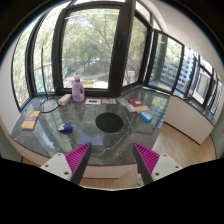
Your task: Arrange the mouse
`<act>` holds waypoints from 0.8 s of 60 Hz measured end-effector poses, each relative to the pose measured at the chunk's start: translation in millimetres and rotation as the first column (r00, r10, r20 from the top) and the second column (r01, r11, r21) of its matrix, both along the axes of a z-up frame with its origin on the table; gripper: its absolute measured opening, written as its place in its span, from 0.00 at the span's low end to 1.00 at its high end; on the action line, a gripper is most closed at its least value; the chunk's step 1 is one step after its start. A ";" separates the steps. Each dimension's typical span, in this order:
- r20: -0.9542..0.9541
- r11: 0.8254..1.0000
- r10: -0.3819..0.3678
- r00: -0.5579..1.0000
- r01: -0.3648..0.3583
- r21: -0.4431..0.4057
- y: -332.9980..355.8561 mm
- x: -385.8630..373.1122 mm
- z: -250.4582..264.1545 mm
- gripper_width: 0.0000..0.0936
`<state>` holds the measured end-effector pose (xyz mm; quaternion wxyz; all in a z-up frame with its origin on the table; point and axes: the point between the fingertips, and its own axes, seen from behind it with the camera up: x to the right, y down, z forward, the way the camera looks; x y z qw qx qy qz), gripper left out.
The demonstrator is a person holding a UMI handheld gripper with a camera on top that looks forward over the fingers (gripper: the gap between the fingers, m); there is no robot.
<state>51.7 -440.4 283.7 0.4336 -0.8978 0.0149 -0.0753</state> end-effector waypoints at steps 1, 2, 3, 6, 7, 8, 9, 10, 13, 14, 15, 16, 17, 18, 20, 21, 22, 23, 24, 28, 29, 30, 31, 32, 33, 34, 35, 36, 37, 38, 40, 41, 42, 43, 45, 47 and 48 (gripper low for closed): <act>0.000 1.000 0.001 1.000 -0.001 -0.001 -0.3 -0.2 -0.4 0.91; 0.000 1.000 0.002 1.000 -0.002 0.000 -0.5 -0.3 -0.9 0.91; -0.001 1.000 0.002 1.000 -0.002 0.000 -1.0 -0.1 -1.5 0.91; -0.001 1.000 0.000 1.000 0.000 -0.006 -5.1 -0.1 -7.2 0.91; -0.001 1.000 0.001 1.000 -0.001 -0.010 -6.8 -0.1 -9.7 0.91; -0.002 1.000 0.002 1.000 -0.002 -0.014 -8.2 -1.0 -12.6 0.91; -0.005 1.000 0.003 1.000 -0.003 -0.018 -10.1 -1.7 -16.2 0.91; -0.008 1.000 0.002 1.000 -0.002 -0.022 -12.0 -2.5 -19.7 0.91; -0.017 0.999 0.001 1.000 -0.001 -0.034 -16.3 -4.3 -32.9 0.91; -0.021 0.999 0.001 1.000 -0.002 -0.037 -17.6 -5.4 -36.9 0.91; -0.025 0.999 0.002 1.000 -0.003 -0.041 -18.8 -6.7 -41.2 0.91; -0.029 0.999 0.003 1.000 -0.005 -0.045 -20.4 -8.2 -46.0 0.91; -0.032 0.999 0.004 0.999 -0.006 -0.050 -22.0 -9.6 -51.4 0.91; -0.036 0.998 0.005 0.999 -0.007 -0.056 -23.3 -11.1 -56.8 0.91; -0.044 0.998 0.006 0.999 -0.009 -0.064 -25.5 -15.3 -66.8 0.91; -0.048 0.998 0.008 0.999 -0.011 -0.065 -26.0 -17.5 -71.7 0.91; -0.053 0.998 0.011 0.999 -0.014 -0.067 -26.1 -20.3 -77.0 0.91; -0.057 0.997 0.015 0.998 -0.018 -0.069 -26.5 -23.3 -81.9 0.91; -0.060 0.997 0.019 0.998 -0.023 -0.071 -26.3 -26.8 -87.6 0.91; -0.073 0.995 0.041 0.997 -0.047 -0.087 -25.8 -42.2 -113.1 0.91; -0.079 0.994 0.048 0.996 -0.056 -0.092 -24.9 -46.6 -120.8 0.91; -0.086 0.993 0.057 0.995 -0.065 -0.095 -23.6 -52.8 -126.6 0.91; -0.092 0.992 0.067 0.994 -0.076 -0.096 -22.6 -60.0 -130.4 0.91; -0.102 0.992 0.078 0.992 -0.087 -0.093 -19.3 -65.9 -136.6 0.91; -0.110 0.991 0.089 0.990 -0.099 -0.091 -16.2 -72.7 -141.7 0.91; -0.119 0.990 0.099 0.988 -0.110 -0.088 -12.7 -79.0 -147.2 0.92; -0.127 0.989 0.109 0.986 -0.120 -0.084 -8.5 -85.6 -151.9 0.92; -0.135 0.988 0.119 0.984 -0.131 -0.080 -4.3 -92.5 -156.4 0.92; -0.143 0.987 0.130 0.981 -0.142 -0.075 0.4 -99.5 -161.1 0.92; -0.150 0.986 0.139 0.979 -0.151 -0.069 5.8 -105.9 -165.4 0.92; -0.159 0.985 0.152 0.975 -0.163 -0.054 17.8 -117.8 -172.5 0.92; -0.163 0.985 0.159 0.974 -0.169 -0.045 24.5 -123.6 -176.5 0.92; -0.167 0.984 0.168 0.972 -0.176 -0.038 31.7 -129.1 -181.5 0.92; -0.168 0.983 0.175 0.970 -0.183 -0.032 38.5 -134.9 -185.1 0.92; -0.167 0.981 0.189 0.968 -0.194 -0.014 53.9 -146.0 -191.4 0.92; -0.163 0.979 0.201 0.966 -0.202 0.006 71.2 -156.0 -196.6 0.92; -0.160 0.978 0.206 0.965 -0.206 0.015 79.8 -160.5 -199.4 0.92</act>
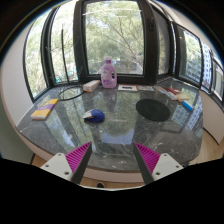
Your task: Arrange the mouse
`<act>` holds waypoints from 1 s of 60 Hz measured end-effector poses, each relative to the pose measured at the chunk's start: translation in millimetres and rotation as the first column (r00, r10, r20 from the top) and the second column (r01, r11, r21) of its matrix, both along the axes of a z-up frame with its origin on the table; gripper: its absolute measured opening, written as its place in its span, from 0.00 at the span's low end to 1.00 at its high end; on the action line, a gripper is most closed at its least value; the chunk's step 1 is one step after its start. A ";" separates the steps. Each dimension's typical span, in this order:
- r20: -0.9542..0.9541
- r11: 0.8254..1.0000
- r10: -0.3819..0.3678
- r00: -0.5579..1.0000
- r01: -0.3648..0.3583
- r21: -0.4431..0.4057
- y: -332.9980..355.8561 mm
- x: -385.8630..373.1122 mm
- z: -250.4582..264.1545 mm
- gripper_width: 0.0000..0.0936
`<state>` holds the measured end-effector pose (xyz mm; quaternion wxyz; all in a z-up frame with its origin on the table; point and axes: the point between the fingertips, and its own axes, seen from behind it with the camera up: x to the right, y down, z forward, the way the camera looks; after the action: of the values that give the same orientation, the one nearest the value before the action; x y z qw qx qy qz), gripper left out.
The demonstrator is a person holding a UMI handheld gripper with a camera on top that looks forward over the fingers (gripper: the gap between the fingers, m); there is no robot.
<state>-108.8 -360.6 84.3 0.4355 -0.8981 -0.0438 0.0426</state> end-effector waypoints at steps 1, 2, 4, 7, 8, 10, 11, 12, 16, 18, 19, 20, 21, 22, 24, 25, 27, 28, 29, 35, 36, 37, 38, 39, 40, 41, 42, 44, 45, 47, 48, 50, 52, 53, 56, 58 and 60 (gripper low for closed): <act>0.003 1.000 0.005 1.000 -0.005 0.009 9.3 -4.9 -2.6 0.92; 0.007 1.000 0.010 1.000 -0.011 0.018 18.3 -9.4 -5.5 0.92; 0.013 0.999 0.022 1.000 -0.022 0.034 36.8 -18.7 -11.4 0.92; 0.013 0.998 0.037 0.999 -0.037 0.052 64.2 -32.9 -20.9 0.92; 0.014 0.998 0.042 0.999 -0.042 0.051 72.7 -37.4 -25.5 0.92; 0.015 0.998 0.046 0.999 -0.047 0.044 89.5 -45.7 -32.8 0.92; 0.015 0.998 0.048 0.999 -0.049 0.042 97.4 -49.2 -36.4 0.92; 0.014 0.998 0.052 0.999 -0.052 0.039 104.8 -53.2 -40.1 0.91; 0.016 0.997 0.068 0.998 -0.068 0.031 133.3 -68.2 -54.0 0.92; 0.024 0.997 0.072 0.997 -0.072 0.024 145.2 -74.6 -60.9 0.92; 0.030 0.997 0.075 0.997 -0.075 0.017 150.6 -77.6 -64.5 0.91; 0.036 0.997 0.079 0.996 -0.079 0.011 155.6 -80.5 -68.1 0.92; 0.043 0.996 0.083 0.996 -0.083 0.007 160.5 -82.8 -70.9 0.92; 0.051 0.996 0.088 0.995 -0.088 0.005 164.6 -81.0 -72.0 0.92; 0.069 0.996 0.090 0.994 -0.090 -0.001 174.8 -85.4 -78.3 0.91; 0.077 0.996 0.092 0.993 -0.092 -0.002 179.2 -87.0 -79.5 0.92; 0.088 0.995 0.097 0.991 -0.098 0.003 188.2 -90.5 -80.9 0.92; 0.094 0.995 0.098 0.991 -0.099 0.005 192.6 -91.7 -81.1 0.92; 0.097 0.995 0.101 0.990 -0.102 0.007 196.4 -94.0 -81.1 0.92; 0.103 0.995 0.103 0.989 -0.104 0.007 216.5 -100.8 -80.1 0.91; 0.104 0.995 0.101 0.989 -0.102 0.007 220.3 -101.4 -80.1 0.91; 0.105 0.995 0.098 0.990 -0.099 0.008 224.4 -102.0 -80.2 0.91; 0.106 0.995 0.096 0.990 -0.098 0.008 227.8 -100.6 -79.8 0.92; 0.107 0.996 0.092 0.990 -0.093 0.009 232.6 -100.1 -79.8 0.91; 0.108 0.996 0.086 0.990 -0.088 0.008 236.6 -100.1 -80.7 0.91; 0.110 0.997 0.082 0.991 -0.083 0.007 240.5 -99.7 -81.4 0.91; 0.112 0.997 0.077 0.991 -0.078 0.008 244.4 -99.2 -81.6 0.91; 0.117 0.998 0.066 0.991 -0.068 0.011 251.6 -96.6 -80.5 0.91; 0.120 0.998 0.060 0.991 -0.062 0.014 255.3 -95.1 -80.3 0.91; 0.127 0.999 0.048 0.991 -0.051 0.018 261.9 -92.3 -80.7 0.91; 0.131 0.999 0.043 0.990 -0.046 0.019 265.1 -90.6 -81.2 0.91; 0.139 0.999 0.034 0.990 -0.037 0.017 270.5 -87.1 -82.4 0.91; 0.146 0.999 0.025 0.989 -0.028 0.016 275.1 -83.6 -84.8 0.91; 0.150 1.000 0.020 0.989 -0.022 0.014 277.1 -81.7 -86.3 0.91; 0.156 1.000 0.009 0.988 -0.009 0.002 280.5 -77.2 -91.4 0.90; 0.149 1.000 0.005 0.989 -0.004 -0.008 281.0 -75.8 -93.6 0.89; 0.125 1.000 0.001 0.992 0.000 -0.008 282.2 -78.1 -93.6 0.84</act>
<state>-187.0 -78.5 -9.3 0.4284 -0.9007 -0.0710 -0.0133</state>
